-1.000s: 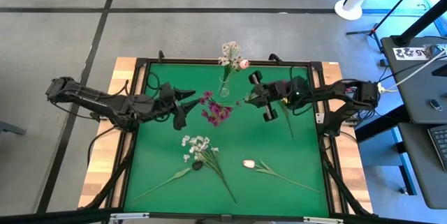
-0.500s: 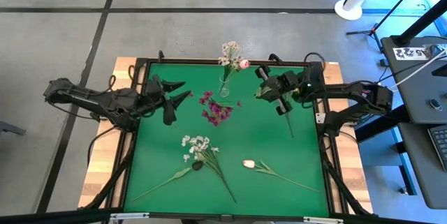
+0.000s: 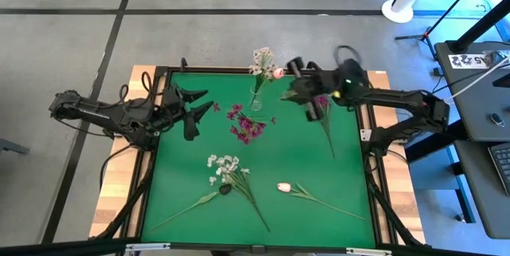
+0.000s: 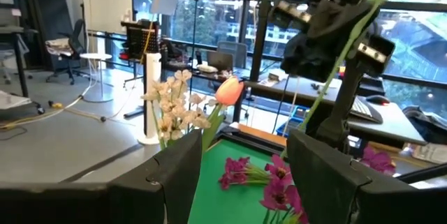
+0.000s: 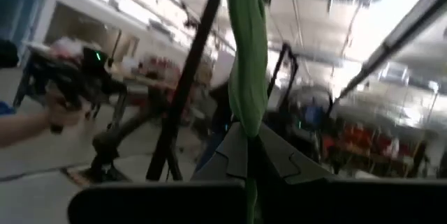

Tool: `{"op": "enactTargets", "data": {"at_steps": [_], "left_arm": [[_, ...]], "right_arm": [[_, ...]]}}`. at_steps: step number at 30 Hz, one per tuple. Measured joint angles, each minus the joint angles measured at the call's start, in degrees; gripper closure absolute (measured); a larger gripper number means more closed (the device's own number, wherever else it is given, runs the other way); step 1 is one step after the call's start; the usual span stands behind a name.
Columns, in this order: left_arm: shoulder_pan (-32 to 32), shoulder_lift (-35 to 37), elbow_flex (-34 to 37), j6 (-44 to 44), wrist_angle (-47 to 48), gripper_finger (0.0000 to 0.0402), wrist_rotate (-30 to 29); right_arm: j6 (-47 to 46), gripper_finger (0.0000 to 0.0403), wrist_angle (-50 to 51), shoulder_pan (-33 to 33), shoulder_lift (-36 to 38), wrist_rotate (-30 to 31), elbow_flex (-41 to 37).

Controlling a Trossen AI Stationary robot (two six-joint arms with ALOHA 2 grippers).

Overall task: Sort flowers into vase by color
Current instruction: Put the top black flower into the yellow vase

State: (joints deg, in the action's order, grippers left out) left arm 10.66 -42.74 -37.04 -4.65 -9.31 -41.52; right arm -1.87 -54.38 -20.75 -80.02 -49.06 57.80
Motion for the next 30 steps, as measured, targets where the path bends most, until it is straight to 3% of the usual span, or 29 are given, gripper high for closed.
{"op": "enactTargets", "data": {"at_steps": [5, 13, 19, 30], "left_arm": [[0.0, 0.0, 0.0, 0.58, 0.04, 0.0196, 0.04], [0.0, 0.01, 0.0, -0.77, 3.37, 0.0196, 0.03], [0.0, 0.0, 0.0, -1.17, 4.64, 0.0196, 0.04], [0.0, 0.0, 0.0, -1.6, 5.61, 0.0196, 0.04]], "right_arm": [[-0.73, 0.04, 0.82, -2.15, -5.44, -3.09, 4.47], [-1.87, 0.04, -0.24, -3.28, -13.58, -4.56, 5.31], [-9.38, 0.04, -12.0, -2.09, -19.78, -6.13, 5.31], [-15.98, 0.04, -14.13, -1.91, -21.19, -6.7, 5.31]]}}
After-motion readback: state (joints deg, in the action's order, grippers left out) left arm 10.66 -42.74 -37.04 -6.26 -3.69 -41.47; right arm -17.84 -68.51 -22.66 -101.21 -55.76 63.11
